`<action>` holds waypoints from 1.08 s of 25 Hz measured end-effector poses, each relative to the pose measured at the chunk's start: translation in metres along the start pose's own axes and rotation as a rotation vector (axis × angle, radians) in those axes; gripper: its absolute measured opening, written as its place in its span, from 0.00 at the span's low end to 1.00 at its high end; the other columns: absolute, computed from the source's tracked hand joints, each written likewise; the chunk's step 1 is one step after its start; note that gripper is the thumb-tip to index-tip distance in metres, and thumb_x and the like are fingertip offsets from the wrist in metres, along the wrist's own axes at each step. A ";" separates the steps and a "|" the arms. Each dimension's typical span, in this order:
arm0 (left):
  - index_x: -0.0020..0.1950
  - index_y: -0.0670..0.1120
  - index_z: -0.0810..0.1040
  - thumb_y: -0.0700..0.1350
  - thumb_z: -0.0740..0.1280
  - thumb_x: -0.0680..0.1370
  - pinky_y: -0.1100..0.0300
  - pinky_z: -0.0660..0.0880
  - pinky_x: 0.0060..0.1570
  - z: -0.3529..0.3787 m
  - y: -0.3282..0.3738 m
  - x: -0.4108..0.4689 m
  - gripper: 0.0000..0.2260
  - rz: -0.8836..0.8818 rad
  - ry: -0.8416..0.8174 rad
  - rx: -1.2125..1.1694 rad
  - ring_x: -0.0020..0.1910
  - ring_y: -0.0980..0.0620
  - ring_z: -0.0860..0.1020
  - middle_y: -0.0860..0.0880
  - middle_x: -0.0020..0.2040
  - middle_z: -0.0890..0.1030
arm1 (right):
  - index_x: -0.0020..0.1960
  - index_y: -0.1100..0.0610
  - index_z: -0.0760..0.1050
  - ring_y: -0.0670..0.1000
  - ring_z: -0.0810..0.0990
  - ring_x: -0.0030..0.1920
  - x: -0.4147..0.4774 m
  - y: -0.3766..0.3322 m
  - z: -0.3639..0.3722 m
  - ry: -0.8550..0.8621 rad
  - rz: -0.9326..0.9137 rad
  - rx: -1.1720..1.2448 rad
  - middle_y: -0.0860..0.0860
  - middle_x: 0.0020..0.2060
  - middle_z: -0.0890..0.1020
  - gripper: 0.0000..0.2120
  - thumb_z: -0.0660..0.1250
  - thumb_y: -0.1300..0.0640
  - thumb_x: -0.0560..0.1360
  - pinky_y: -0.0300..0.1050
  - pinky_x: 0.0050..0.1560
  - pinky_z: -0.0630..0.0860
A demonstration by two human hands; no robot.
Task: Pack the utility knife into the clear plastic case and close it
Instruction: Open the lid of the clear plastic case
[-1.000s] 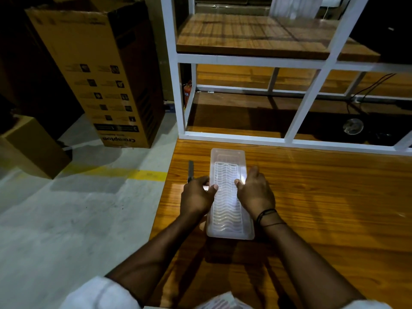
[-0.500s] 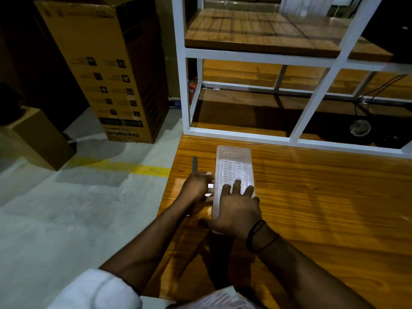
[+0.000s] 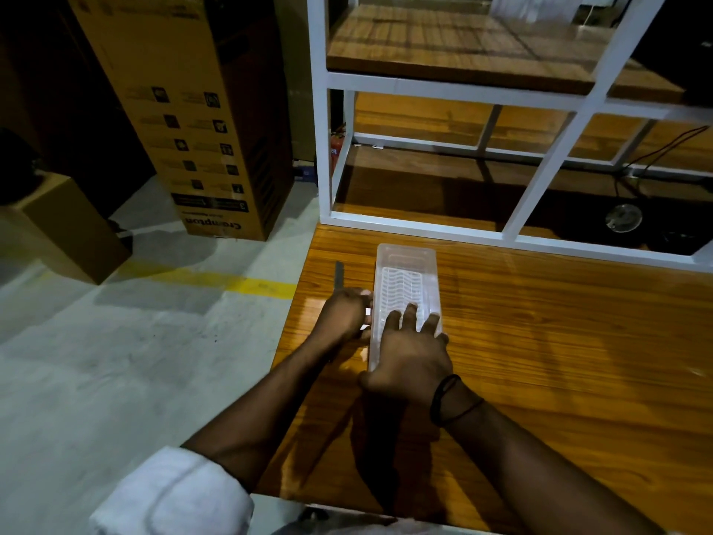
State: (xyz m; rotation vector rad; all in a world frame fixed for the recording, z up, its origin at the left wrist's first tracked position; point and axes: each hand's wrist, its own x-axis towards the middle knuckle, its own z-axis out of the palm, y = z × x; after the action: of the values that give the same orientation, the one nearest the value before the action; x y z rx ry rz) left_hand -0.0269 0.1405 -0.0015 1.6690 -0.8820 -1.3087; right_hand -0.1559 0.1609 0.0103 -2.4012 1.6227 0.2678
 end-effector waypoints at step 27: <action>0.65 0.46 0.83 0.43 0.73 0.79 0.68 0.76 0.39 0.010 -0.020 -0.001 0.15 0.210 0.162 0.319 0.54 0.53 0.83 0.49 0.61 0.86 | 0.60 0.54 0.78 0.55 0.82 0.48 -0.014 0.111 -0.031 0.430 0.413 0.948 0.49 0.49 0.82 0.15 0.67 0.63 0.75 0.57 0.49 0.83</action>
State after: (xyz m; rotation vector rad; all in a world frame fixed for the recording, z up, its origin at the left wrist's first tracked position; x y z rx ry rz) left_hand -0.0363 0.1478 -0.0211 1.8369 -1.1785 -0.9128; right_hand -0.2640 0.1246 0.0343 -1.4417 1.8110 -0.8246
